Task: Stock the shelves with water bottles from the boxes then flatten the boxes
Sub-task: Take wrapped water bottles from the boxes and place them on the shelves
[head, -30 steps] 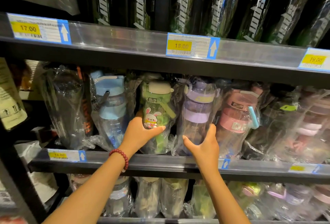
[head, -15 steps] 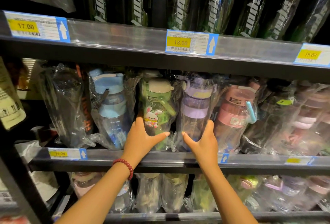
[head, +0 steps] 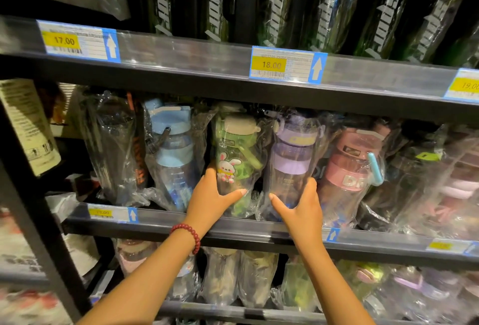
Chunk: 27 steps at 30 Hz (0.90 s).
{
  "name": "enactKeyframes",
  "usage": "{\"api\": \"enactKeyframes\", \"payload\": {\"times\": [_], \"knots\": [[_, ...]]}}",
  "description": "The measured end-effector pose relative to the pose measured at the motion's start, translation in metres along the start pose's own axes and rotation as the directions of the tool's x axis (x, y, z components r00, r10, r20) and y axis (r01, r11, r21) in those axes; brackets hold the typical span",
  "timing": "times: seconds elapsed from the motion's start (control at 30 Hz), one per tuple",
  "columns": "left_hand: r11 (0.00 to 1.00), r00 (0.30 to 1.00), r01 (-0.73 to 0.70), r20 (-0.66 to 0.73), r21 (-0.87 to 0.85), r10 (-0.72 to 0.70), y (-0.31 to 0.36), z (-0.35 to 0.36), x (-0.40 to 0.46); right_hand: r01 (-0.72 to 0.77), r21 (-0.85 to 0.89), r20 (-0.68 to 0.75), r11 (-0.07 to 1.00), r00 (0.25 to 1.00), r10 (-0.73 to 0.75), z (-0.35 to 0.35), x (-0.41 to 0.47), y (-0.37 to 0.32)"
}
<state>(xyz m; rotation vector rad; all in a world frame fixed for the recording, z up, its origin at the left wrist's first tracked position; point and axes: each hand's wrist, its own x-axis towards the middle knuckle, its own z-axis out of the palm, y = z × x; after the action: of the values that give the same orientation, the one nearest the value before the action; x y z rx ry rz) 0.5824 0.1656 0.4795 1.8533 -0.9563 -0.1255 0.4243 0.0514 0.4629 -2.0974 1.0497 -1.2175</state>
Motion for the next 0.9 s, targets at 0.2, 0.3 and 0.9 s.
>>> {"api": "enactKeyframes", "payload": {"times": [0.2,0.3,0.9], "knots": [[0.994,1.000,-0.016,-0.008,0.104,0.016,-0.003,-0.007,-0.021,0.024,0.140,-0.052,0.990,0.998,-0.017,-0.006,-0.010,0.000],[0.998,0.985,-0.058,-0.160,0.005,0.058,-0.003,-0.013,-0.046,0.116,0.197,-0.150,0.974,0.985,-0.086,-0.009,-0.020,0.000],[0.999,0.815,-0.011,-0.579,-0.033,-0.010,-0.063,-0.161,-0.028,0.412,0.314,0.009,0.855,0.899,-0.437,0.080,-0.059,-0.128]]}}
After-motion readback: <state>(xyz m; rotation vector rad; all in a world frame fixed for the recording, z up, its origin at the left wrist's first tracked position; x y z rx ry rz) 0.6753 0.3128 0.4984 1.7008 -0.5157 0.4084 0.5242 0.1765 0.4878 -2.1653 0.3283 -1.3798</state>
